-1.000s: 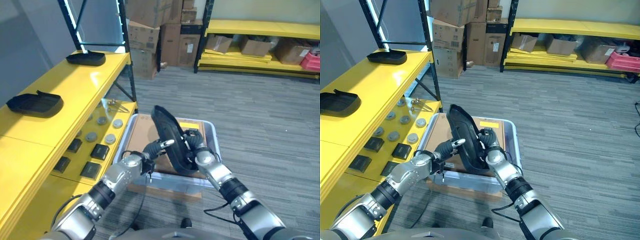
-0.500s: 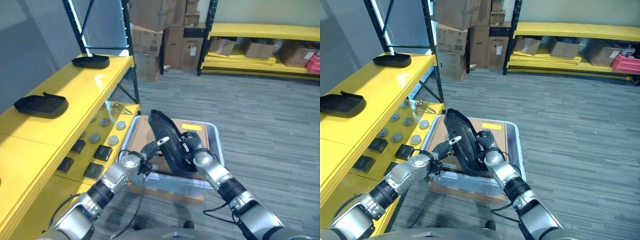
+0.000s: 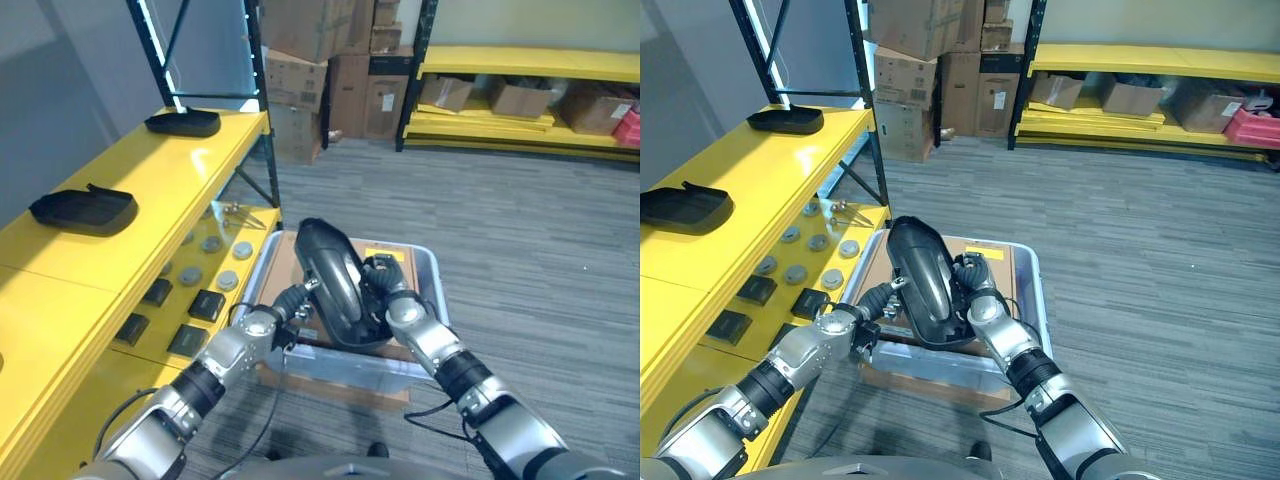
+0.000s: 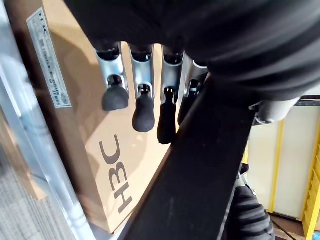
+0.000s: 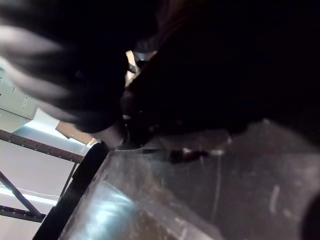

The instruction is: Move parts from the plastic box to the shelf.

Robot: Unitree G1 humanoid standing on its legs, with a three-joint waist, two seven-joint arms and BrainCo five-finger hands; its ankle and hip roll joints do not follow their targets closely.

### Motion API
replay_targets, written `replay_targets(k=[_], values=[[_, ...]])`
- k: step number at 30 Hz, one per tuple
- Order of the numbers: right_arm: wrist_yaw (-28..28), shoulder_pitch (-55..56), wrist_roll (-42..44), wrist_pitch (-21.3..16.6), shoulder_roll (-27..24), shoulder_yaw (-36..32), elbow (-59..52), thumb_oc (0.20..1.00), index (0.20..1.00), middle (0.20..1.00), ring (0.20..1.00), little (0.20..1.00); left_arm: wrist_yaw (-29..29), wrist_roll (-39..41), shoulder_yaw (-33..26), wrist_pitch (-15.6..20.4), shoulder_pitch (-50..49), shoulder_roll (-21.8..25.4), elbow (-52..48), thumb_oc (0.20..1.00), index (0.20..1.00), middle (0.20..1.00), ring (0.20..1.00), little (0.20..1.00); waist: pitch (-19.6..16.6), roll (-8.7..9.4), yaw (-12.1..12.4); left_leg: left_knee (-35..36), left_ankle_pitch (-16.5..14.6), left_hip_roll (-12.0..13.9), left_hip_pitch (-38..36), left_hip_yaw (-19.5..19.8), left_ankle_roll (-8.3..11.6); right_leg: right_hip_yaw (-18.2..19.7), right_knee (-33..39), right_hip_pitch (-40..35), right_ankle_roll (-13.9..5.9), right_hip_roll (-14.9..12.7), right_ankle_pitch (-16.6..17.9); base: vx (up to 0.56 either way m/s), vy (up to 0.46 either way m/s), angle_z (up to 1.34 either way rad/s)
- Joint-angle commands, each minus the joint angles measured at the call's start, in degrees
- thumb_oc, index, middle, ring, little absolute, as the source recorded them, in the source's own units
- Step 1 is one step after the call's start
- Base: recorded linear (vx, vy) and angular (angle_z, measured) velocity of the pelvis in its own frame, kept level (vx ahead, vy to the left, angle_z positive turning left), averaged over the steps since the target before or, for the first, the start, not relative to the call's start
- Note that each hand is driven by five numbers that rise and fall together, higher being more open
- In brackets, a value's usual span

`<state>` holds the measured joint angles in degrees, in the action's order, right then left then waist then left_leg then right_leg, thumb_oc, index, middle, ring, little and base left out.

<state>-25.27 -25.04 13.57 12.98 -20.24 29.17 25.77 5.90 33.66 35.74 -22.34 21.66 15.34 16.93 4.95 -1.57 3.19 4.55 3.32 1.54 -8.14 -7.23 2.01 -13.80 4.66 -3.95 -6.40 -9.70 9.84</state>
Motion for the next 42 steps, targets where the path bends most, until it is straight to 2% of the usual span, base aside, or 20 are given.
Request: replay_targets(k=[1,8,9,10,14,15,18,19,24,30,33,37,42], values=[[-1.3,-8.1,3.1,-3.1,2.4,1.1,1.5,0.2,0.2,0.2,0.2,0.2,-1.5,2.0,-1.2,5.2,8.2,-3.6,0.8,0.2,0.2,0.2,0.2,0.2,0.4,0.22,2.0,-1.2,-1.1,2.0,3.0,1.0,0.28,-0.6,-2.0,-2.6,-5.02,-4.3,-4.0,0.0,-0.002,0.04],[-1.5,-7.3,5.5,-5.7,3.5,0.1,3.6,0.2,0.2,0.2,0.2,0.2,1.0,0.5,-1.1,8.3,7.8,-4.8,1.6,0.2,0.2,0.2,0.2,0.2,0.4,0.46,1.9,-1.2,-1.2,2.1,2.7,0.9,0.35,-0.5,-1.8,-2.9,-4.79,-4.1,-4.1,0.0,-0.001,0.01],[-1.7,-7.0,6.5,-6.3,3.6,-0.2,3.6,0.344,0.344,0.344,0.344,0.344,1.7,0.6,-1.2,8.9,7.7,-4.8,1.7,0.2,0.2,0.2,0.2,0.2,0.4,0.51,1.8,-1.2,-1.2,2.2,2.6,0.9,0.39,-0.5,-1.7,-3.0,-4.78,-4.1,-4.1,0.0,0.0,0.0],[-1.7,-6.7,8.0,-6.9,3.7,-0.7,3.3,1.0,1.0,1.0,1.0,1.0,2.6,0.5,-1.5,9.6,7.5,-4.8,1.6,0.2,0.2,0.2,0.2,0.2,0.4,0.55,1.8,-1.2,-1.2,2.2,2.5,0.8,0.43,-0.4,-1.6,-3.1,-4.72,-4.0,-4.1,0.0,0.0,0.0],[-2.7,-5.6,13.8,-8.7,4.4,-2.6,2.9,1.0,1.0,1.0,1.0,1.0,4.4,-0.7,-2.8,10.5,7.1,-4.7,1.8,0.2,0.2,0.2,0.2,0.2,0.4,0.68,1.7,-1.3,-1.2,2.4,2.4,0.7,0.52,-0.4,-1.6,-3.3,-4.5,-3.8,-4.2,0.0,0.0,0.0],[-3.4,-4.5,18.6,-10.6,4.8,-5.0,2.3,1.0,1.0,1.0,1.0,1.0,5.9,-0.5,-3.9,11.0,6.8,-4.2,2.5,0.2,0.2,0.2,0.2,0.2,0.4,0.74,1.6,-1.2,-1.1,2.5,2.2,0.7,0.65,-0.4,-1.3,-3.4,-4.42,-3.7,-4.1,0.0,0.0,0.0],[-4.2,-3.8,21.0,-11.4,4.7,-6.9,1.2,1.0,1.0,1.0,1.0,1.0,7.1,-0.8,-4.7,11.5,6.4,-3.9,3.0,0.2,0.2,0.2,0.2,0.2,0.5,0.78,1.4,-1.3,-1.1,2.6,2.1,0.6,0.73,-0.3,-1.3,-3.5,-4.41,-3.7,-4.0,0.0,0.0,0.0],[-5.2,-3.3,23.3,-12.7,4.2,-8.8,0.0,1.0,1.0,1.0,1.0,1.0,8.1,-0.7,-5.6,11.8,6.0,-3.3,3.2,0.2,0.2,0.2,0.2,0.2,0.6,0.76,1.3,-1.3,-1.2,2.7,2.0,0.6,0.74,-0.2,-1.3,-3.5,-4.39,-3.6,-4.0,0.0,0.0,0.0],[-7.5,-1.3,24.9,-14.8,2.2,-14.1,-4.1,1.0,1.0,1.0,1.0,1.0,9.3,-1.6,-8.3,12.6,4.6,-2.1,3.6,0.2,0.2,0.2,0.2,0.2,0.7,0.95,0.7,-1.4,-1.5,2.8,1.9,0.3,0.69,0.1,-1.2,-3.4,-4.31,-3.5,-4.1,0.0,-0.005,-0.01],[-7.9,1.5,24.4,-14.3,-0.6,-18.9,-3.0,1.0,1.0,1.0,1.0,1.0,9.6,-2.2,-10.9,13.2,4.0,-1.5,4.6,0.2,0.2,0.2,0.2,0.2,0.5,1.28,-0.1,-1.4,-1.6,2.8,2.0,-0.3,0.61,0.3,-1.2,-3.0,-4.48,-3.4,-4.0,0.0,-0.002,-0.01],[-7.7,4.6,24.6,-12.7,-2.2,-21.3,-0.9,1.0,1.0,1.0,1.0,1.0,9.6,-2.9,-11.9,13.9,3.3,-0.9,5.0,0.2,0.2,0.2,0.2,0.2,0.4,1.51,-0.8,-1.2,-1.6,2.9,2.1,-0.9,0.5,0.5,-1.4,-2.6,-4.58,-3.4,-4.0,0.0,0.0,0.0],[-5.8,9.8,25.2,-12.9,-3.1,-23.4,3.0,1.0,1.0,1.0,1.0,1.0,9.5,-5.0,-13.1,16.4,2.1,-0.2,5.4,0.2,0.2,0.2,0.2,0.2,0.5,1.74,-1.7,-1.3,-1.6,3.0,2.2,-1.7,0.28,1.1,-1.8,-1.9,-4.53,-3.2,-4.1,-0.02,-0.013,-0.07],[-4.1,17.0,24.0,-13.0,-1.7,-26.1,10.8,1.0,1.0,1.0,1.0,1.0,10.0,-8.3,-16.2,22.2,0.3,1.0,4.0,0.2,0.2,0.2,0.2,0.2,0.6,1.9,-2.9,-1.2,-1.8,2.9,2.4,-2.6,0.13,1.9,-1.8,-1.3,-4.48,-3.0,-4.2,-0.02,-0.006,-0.17]])
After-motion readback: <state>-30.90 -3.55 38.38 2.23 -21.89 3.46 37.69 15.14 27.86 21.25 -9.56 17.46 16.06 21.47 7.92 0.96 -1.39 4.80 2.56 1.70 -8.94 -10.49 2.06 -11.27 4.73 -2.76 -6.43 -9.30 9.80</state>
